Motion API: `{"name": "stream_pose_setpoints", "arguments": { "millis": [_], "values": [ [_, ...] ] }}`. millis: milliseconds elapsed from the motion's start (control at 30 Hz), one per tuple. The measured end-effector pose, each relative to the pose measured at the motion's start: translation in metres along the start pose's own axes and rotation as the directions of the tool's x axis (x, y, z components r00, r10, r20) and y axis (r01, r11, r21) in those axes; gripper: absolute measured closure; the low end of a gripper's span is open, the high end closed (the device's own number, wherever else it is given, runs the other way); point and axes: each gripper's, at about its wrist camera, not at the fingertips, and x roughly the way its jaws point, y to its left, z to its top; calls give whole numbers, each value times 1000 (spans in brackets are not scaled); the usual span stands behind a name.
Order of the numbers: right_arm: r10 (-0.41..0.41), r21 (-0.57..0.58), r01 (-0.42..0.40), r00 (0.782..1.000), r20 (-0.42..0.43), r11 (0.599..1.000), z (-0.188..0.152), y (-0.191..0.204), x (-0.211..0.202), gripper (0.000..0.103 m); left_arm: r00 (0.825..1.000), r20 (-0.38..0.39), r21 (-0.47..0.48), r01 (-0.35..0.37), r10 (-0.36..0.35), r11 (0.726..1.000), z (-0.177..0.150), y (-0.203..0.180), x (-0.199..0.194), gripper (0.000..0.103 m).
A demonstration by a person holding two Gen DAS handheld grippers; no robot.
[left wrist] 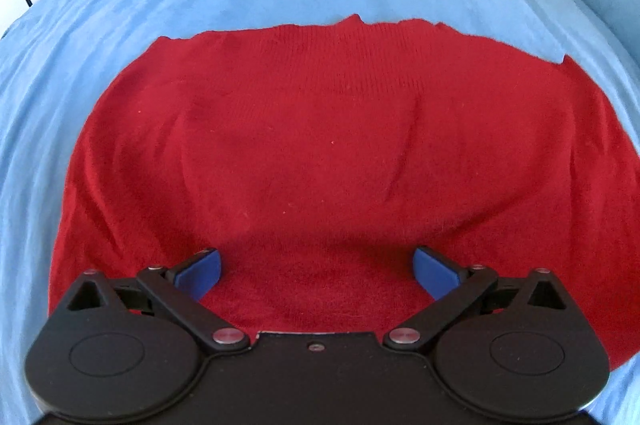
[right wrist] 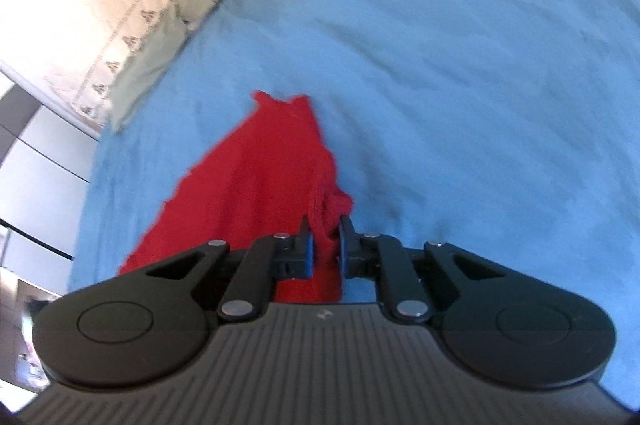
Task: Fold small clothes
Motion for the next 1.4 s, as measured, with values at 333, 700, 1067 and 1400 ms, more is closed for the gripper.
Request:
{"name": "stream_pose_setpoints", "arguments": {
  "millis": [333,700,1067,1400],
  "values": [
    [193,-157,-192,981,-8,969,15,130,2,77,993,26,-34,120,-119,992,17,45,-36,0],
    [370,-533,-587,805,-463,610,-107,296,54,77,999,33,-120,35,-31,992,-43,200,-79,0],
    [190,-550,-554,792,-580,625,-189,285,115,40,1000,-18,-220,-3,-1,975,-96,256,-73,0],
    [102,-758,-320,941,-322,568,-143,242,31,11,978,72,-196,206,-196,959,-70,247,-102,0]
  ]
}}
